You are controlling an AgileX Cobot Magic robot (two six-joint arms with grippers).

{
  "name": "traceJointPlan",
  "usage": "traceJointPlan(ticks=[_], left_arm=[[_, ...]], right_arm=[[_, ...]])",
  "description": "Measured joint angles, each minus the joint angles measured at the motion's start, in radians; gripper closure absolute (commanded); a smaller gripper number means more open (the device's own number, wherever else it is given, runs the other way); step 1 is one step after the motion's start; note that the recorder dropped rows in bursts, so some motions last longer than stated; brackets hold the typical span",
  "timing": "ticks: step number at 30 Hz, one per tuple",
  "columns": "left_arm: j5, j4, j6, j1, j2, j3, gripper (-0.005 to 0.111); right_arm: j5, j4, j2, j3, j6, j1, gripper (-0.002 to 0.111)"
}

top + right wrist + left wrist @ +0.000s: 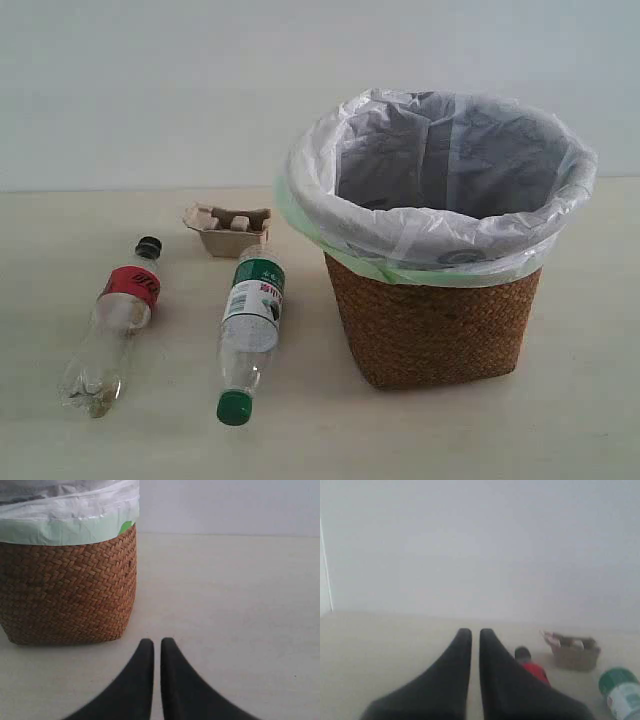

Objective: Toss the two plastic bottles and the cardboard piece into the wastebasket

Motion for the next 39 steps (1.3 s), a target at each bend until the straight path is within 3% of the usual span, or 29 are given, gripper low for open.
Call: traceJointPlan(ticks=[6,10,15,19,23,30,35,39], left_arm=[[-0.226,0.0,-0.002,0.0,0.0,0.0,0.101],[-0.367,0.0,-0.173,0.0,0.0,0.0,0.101],[-0.442,0.002,-0.446,0.0,0.0,0.0,0.103],[-0.446,0.018,-0.491,0.0,0.0,-0.045,0.103],[-0.435,0.028,-0.501,0.0,0.06,-0.187,0.103],[-0.277,0.202,-0.505,0.0,0.313,-0.516,0.103],[0.005,0.319,-0.505,0.0,0.542,-0.765,0.103],[0.251,0.34,-0.393,0.0,0.74,-0.906,0.101]], right_arm=[[0.0,0.0,0.0,0.0,0.0,0.0,0.106],[0.0,0.0,0.0,0.0,0.0,0.0,0.106],[0.0,0.0,0.0,0.0,0.0,0.0,0.106],[0.0,0.0,0.0,0.0,0.0,0.0,0.106],[0.0,0.0,0.0,0.0,0.0,0.0,0.106],[0.0,0.0,0.0,0.0,0.0,0.0,0.106],[0.0,0.0,0.0,0.0,0.0,0.0,0.106],[0.0,0.0,0.0,0.0,0.0,0.0,0.106]])
